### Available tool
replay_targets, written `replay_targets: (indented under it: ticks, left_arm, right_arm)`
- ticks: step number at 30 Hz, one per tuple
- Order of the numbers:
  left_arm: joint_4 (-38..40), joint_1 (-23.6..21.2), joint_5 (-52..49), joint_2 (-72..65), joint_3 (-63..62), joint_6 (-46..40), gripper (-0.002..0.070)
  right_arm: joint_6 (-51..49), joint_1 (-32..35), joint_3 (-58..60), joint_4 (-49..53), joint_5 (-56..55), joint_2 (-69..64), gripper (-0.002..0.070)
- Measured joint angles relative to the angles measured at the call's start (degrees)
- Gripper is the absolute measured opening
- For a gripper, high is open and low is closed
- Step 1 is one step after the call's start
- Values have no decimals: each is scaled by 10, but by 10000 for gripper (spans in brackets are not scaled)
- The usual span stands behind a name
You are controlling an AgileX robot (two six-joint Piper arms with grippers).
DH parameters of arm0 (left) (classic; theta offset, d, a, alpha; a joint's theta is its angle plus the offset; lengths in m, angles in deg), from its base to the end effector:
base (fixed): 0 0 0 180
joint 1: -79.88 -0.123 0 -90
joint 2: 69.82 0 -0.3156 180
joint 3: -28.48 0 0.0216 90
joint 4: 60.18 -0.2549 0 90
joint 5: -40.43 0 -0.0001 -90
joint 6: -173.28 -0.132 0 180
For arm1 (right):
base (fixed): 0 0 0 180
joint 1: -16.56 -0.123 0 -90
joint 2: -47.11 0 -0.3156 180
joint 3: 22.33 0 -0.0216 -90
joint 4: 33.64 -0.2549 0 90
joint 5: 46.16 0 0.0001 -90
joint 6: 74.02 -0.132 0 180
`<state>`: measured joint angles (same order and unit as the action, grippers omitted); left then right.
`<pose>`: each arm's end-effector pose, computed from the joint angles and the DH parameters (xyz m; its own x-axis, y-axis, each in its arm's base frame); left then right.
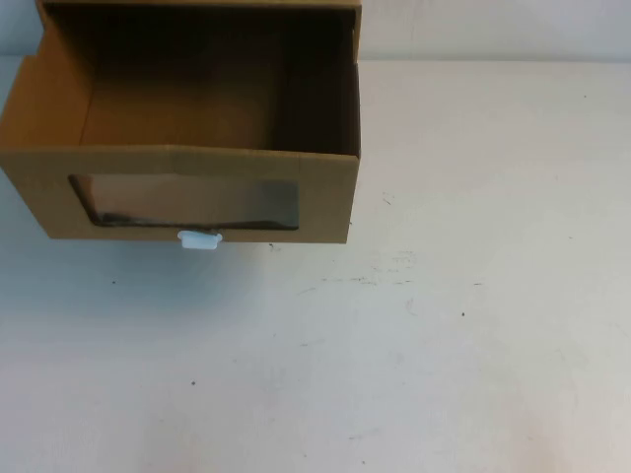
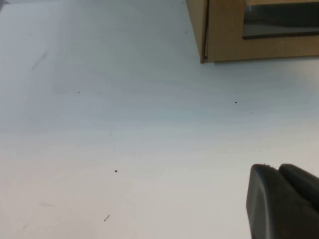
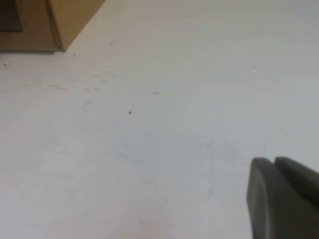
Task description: Close the shoe box
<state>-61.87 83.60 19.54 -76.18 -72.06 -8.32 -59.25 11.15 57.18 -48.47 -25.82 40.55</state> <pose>0.0653 -0.0029 0.1601 -0.2833 0.0740 -0.9562 0.0706 0.9959 0.0561 0.0644 0.0179 0.1622 -0.2682 -0.0398 -0.9625 -0.1830 0.9831 0.0103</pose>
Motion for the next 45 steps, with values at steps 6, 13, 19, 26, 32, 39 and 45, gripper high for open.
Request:
replay_targets:
  ticks: [6, 13, 19, 26, 32, 39, 45]
  left_arm:
    - [0, 0, 0, 0, 0, 0, -2]
    - [0, 0, 0, 0, 0, 0, -2]
    - [0, 0, 0, 0, 0, 0, -2]
    - [-3, 0, 1, 0, 0, -2, -2]
    - [-14, 0, 1, 0, 0, -5, -2]
    - [-4, 0, 28, 0, 0, 45, -2]
    - [49, 0, 94, 0, 0, 186, -2]
  right_arm:
    - [0, 0, 0, 0, 0, 0, -11]
    - [0, 0, 0, 0, 0, 0, -11]
    - [0, 0, 0, 0, 0, 0, -11]
    - [0, 0, 0, 0, 0, 0, -11]
    - [0, 0, 0, 0, 0, 0, -11]
    - [0, 0, 0, 0, 0, 0, -11]
    - [0, 0, 0, 0, 0, 0, -11]
